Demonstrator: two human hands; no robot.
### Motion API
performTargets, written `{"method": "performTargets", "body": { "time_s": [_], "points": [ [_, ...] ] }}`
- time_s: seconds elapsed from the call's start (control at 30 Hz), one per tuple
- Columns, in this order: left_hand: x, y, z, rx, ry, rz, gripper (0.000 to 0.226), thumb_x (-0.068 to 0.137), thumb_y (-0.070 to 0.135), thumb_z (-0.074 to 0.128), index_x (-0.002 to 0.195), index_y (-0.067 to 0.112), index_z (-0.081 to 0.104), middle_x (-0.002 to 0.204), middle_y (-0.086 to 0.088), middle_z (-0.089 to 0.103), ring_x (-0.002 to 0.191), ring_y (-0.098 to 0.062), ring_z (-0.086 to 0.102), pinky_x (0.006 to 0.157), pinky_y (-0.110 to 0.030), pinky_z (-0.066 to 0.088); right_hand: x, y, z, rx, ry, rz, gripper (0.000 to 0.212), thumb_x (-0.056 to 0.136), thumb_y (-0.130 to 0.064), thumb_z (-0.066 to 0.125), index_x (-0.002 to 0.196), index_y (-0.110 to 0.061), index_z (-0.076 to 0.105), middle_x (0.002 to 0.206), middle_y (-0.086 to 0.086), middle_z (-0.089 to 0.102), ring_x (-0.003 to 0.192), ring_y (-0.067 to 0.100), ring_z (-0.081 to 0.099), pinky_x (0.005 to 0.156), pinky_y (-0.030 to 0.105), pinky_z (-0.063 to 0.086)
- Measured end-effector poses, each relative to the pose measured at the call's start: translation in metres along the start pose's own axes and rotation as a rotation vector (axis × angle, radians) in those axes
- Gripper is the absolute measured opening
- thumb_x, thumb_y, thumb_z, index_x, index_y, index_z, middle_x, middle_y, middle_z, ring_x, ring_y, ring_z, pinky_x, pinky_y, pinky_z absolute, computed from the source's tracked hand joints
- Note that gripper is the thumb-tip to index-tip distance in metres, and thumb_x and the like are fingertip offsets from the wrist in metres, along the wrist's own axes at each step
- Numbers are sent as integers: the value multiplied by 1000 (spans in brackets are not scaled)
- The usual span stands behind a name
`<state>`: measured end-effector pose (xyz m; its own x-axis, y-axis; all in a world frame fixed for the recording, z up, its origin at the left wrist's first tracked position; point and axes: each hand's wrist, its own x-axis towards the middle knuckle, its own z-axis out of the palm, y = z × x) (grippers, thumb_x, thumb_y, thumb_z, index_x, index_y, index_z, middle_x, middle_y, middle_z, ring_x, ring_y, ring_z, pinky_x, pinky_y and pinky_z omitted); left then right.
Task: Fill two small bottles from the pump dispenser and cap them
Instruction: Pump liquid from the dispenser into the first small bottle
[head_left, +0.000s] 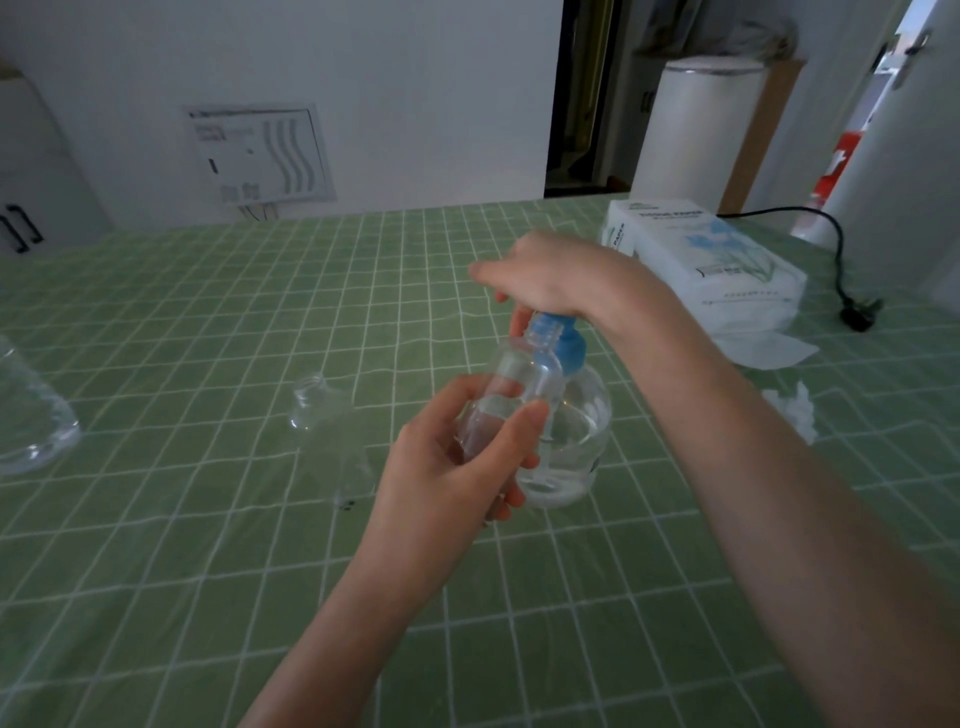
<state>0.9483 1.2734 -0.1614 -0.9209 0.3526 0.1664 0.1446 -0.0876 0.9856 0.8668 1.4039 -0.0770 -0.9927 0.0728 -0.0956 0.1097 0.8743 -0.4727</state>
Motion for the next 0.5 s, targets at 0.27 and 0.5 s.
{"method": "performTargets", "body": {
  "time_s": [0.27,0.5],
  "points": [
    [-1,-2,-1,35,-5,-7,30,66,48,63,89,29,66,66,-2,69,48,-10,57,43,-17,45,0,3,5,8,-25,20,50,97,-42,39,130,-8,53,126,15,60,112,28,56,81,32,35],
    [0,0,0,17,-10,19,28,66,49,64,88,33,66,63,-1,67,48,-11,58,46,-17,45,0,-1,-4,31,29,-20,44,97,-41,41,113,-6,62,93,9,71,84,21,65,62,25,39]
  ]
}}
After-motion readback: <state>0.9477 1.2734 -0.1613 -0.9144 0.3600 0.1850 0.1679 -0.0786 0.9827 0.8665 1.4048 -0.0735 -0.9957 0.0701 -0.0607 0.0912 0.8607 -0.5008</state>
